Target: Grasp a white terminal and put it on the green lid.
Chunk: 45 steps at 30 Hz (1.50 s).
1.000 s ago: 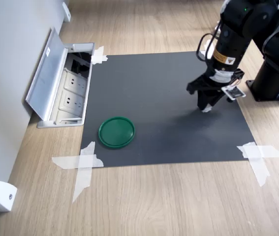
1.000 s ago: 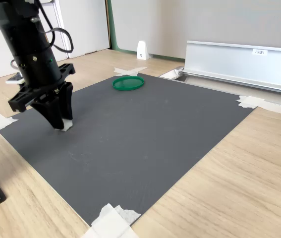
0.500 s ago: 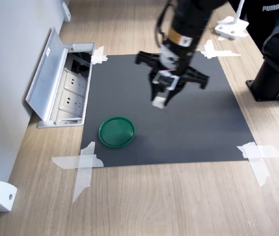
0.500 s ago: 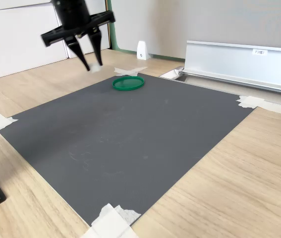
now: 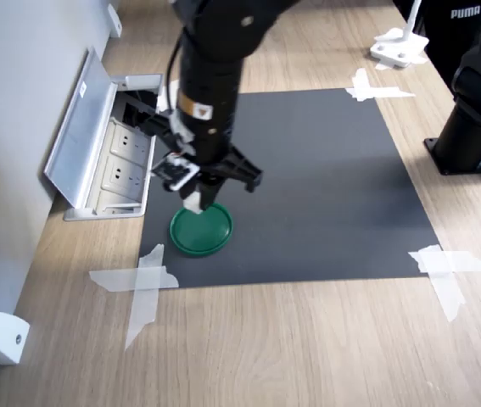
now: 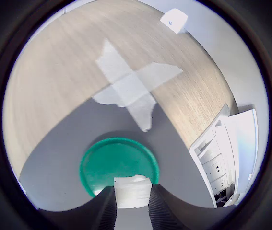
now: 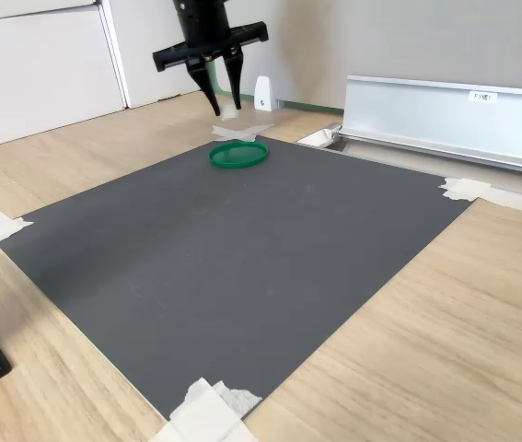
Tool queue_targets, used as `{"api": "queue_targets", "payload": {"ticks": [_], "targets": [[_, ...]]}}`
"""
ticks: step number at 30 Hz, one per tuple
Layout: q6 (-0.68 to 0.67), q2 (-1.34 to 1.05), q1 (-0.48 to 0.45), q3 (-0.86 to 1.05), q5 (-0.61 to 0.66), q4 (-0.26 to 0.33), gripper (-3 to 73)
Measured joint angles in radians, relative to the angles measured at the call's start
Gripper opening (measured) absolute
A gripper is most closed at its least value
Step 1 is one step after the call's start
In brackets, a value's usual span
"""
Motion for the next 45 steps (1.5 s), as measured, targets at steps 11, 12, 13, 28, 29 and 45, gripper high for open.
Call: {"api": "queue_targets", "payload": {"ticks": [11,12,13,28,29,45], "targets": [[-0.072,0.082,-0.002,-0.019,0.019,0.018,25.8],[-0.077,0.082,-0.002,-0.019,0.019,0.02,25.8],[-0.082,0.082,-0.002,-0.019,0.019,0.021,25.8],[-0.104,0.079,-0.002,-0.021,0.018,0.032,52.4],[-0.104,0.071,-0.003,-0.018,0.017,0.037,52.8],[0.188,-0.508,0.02,0.36,-0.225,-0.013,25.0]]}}
